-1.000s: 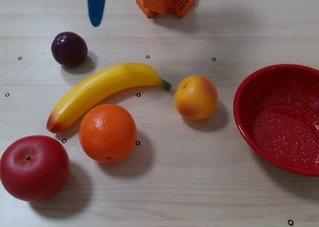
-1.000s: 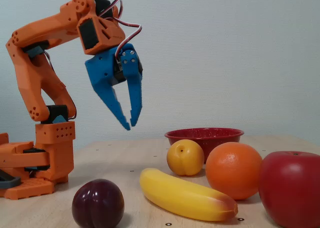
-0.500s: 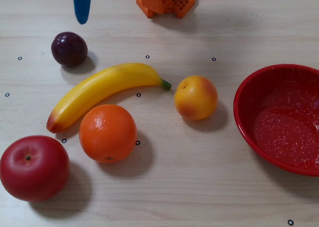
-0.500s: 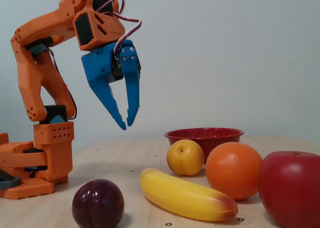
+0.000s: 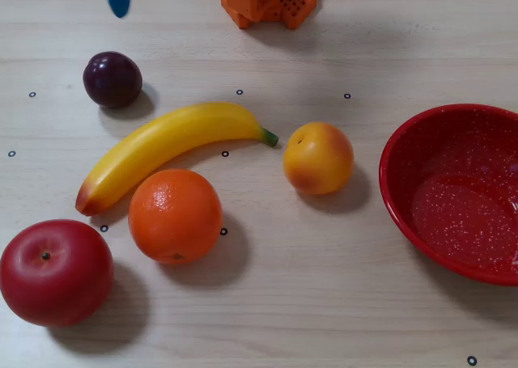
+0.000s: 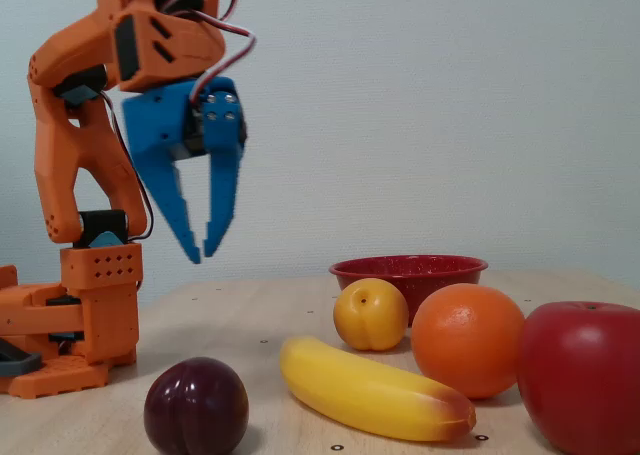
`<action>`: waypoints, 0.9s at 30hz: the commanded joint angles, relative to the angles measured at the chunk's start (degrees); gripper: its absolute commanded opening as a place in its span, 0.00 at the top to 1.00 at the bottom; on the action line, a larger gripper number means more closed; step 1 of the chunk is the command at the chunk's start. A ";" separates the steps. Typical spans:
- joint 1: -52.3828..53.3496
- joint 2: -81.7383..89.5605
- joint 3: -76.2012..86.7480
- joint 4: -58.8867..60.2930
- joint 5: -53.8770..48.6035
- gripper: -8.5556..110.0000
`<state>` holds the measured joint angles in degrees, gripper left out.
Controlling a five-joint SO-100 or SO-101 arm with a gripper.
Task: Put plum in the red bowl.
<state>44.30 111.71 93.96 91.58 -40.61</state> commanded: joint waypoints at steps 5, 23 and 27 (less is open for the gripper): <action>6.06 1.05 -4.22 1.05 -1.93 0.87; 17.58 1.05 2.02 5.62 -7.73 0.73; 18.46 0.88 5.62 2.46 -9.93 0.68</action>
<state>62.05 111.71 101.34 96.24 -49.13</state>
